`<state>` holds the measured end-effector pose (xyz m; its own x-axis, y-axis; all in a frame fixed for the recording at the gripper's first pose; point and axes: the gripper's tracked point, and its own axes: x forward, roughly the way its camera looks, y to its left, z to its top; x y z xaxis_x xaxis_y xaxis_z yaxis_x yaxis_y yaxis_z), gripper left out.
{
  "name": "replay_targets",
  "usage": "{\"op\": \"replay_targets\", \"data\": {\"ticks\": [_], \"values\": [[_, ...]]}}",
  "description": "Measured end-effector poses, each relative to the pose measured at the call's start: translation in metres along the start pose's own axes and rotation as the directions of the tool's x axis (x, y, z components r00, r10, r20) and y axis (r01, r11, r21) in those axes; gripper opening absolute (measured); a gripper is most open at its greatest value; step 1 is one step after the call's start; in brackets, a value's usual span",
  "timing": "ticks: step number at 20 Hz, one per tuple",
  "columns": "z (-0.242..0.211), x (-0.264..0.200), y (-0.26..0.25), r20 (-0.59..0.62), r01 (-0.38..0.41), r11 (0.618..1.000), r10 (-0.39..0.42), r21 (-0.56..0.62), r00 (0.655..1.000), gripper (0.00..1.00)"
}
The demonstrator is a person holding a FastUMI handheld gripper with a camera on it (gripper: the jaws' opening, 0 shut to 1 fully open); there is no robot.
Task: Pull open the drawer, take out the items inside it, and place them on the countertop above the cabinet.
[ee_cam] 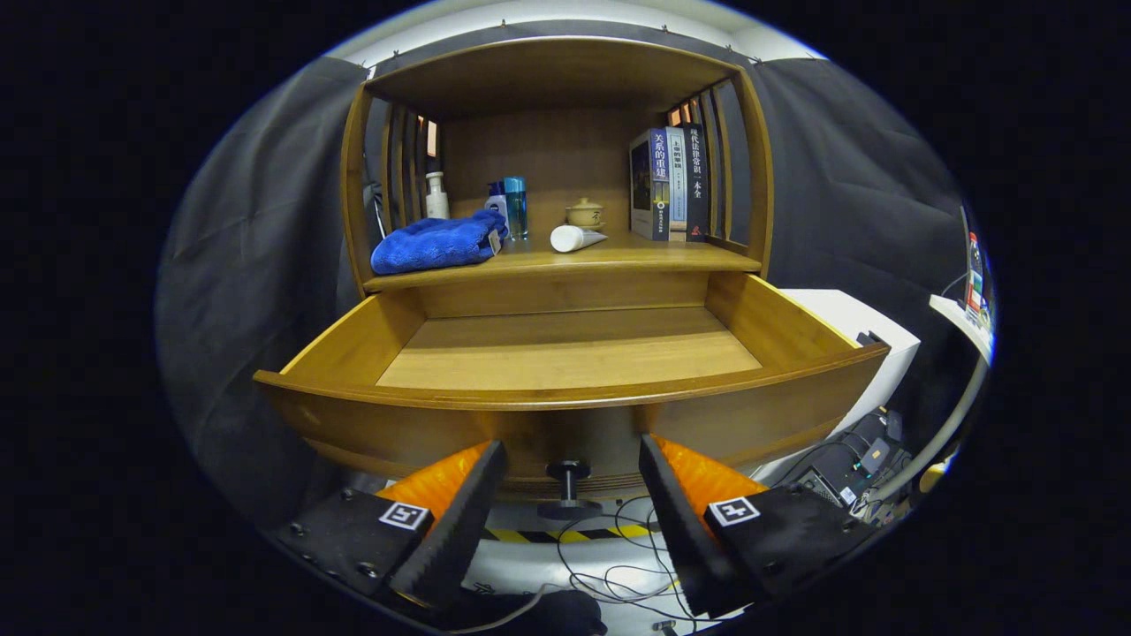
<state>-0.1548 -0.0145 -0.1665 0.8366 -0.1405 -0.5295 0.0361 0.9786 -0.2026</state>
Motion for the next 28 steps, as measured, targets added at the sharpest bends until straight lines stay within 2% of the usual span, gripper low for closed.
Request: {"op": "replay_targets", "data": {"ticks": [9,18,28], "values": [[0.011,0.022,-0.002,-0.002,-0.008,1.000,0.008,-0.016,1.000,0.99],[0.043,0.070,0.002,0.033,-0.009,0.999,0.010,-0.037,0.999,0.99],[0.066,0.118,0.008,0.018,0.014,0.999,-0.013,-0.053,1.000,0.99]]}}
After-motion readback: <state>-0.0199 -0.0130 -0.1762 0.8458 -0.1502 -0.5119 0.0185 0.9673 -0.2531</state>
